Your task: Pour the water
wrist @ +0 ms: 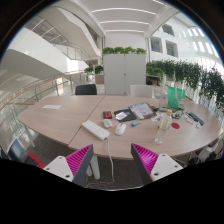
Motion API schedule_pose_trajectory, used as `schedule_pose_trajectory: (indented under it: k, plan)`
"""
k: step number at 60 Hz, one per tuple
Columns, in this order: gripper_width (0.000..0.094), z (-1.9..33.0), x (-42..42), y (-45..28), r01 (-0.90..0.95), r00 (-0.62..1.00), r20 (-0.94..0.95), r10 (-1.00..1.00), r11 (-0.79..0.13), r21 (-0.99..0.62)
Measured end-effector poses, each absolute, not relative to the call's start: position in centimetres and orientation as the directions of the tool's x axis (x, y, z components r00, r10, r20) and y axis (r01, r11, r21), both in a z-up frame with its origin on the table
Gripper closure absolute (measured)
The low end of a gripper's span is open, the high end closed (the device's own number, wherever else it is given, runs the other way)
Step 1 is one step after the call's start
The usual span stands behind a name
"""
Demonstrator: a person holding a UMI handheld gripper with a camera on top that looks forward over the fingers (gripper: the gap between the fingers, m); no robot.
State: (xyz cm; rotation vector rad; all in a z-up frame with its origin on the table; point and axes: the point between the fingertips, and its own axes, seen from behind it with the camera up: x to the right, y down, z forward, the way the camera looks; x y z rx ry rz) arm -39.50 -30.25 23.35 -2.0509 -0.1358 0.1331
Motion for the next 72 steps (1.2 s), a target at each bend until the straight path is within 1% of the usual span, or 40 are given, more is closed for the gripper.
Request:
schedule_pose_trajectory:
  k: [4, 13, 19, 25, 29, 41, 46, 52, 59, 62, 64, 66, 67, 69, 72]
  plan:
    - [0.0105, 23.1, -38.8, -30.1, 0.055, 0.990, -0.013, 0.144, -0.458, -0.887]
    - [0.0114, 22.8, -36.5, -29.8, 0.069, 0.993, 0.022, 0.120, -0.404, -0.912]
    - [0.0116, 22.3, -31.9, -28.6, 0.075, 0.996, 0.055, 0.064, -0.369, -0.926]
    - [0.0120, 21.4, -26.1, -25.7, 0.044, 0.999, 0.049, -0.008, -0.324, -0.945]
    - [0.0127, 21.1, -22.4, -23.0, 0.032, 0.998, 0.045, -0.042, -0.267, -0.963]
    - [0.0120, 16.1, -14.7, -12.6, 0.007, 0.996, 0.027, -0.083, -0.228, -0.974]
    - [0.0121, 13.7, -12.6, -8.6, -0.014, 0.995, 0.011, -0.104, -0.237, -0.971]
    - [0.0125, 11.9, -11.9, -4.3, -0.036, 0.996, -0.017, -0.086, -0.225, -0.974]
    - [0.0123, 10.0, -12.5, -0.6, -0.017, 0.999, -0.009, -0.036, -0.220, -0.975]
    - [0.0149, 9.3, -12.7, 0.7, 0.002, 1.000, 0.006, -0.016, -0.219, -0.976]
    - [0.0227, 8.4, -13.0, 2.1, 0.015, 1.000, 0.015, 0.002, -0.223, -0.975]
    - [0.0356, 7.8, -13.0, 1.9, 0.028, 1.000, 0.028, 0.005, -0.249, -0.968]
    - [0.0373, 7.6, -13.0, 2.0, 0.035, 0.999, 0.035, 0.006, -0.253, -0.967]
    - [0.0377, 8.2, -12.9, 2.4, 0.027, 1.000, 0.026, 0.005, -0.218, -0.975]
    - [0.0392, 8.3, -12.6, 2.9, 0.040, 0.999, 0.040, 0.006, -0.191, -0.981]
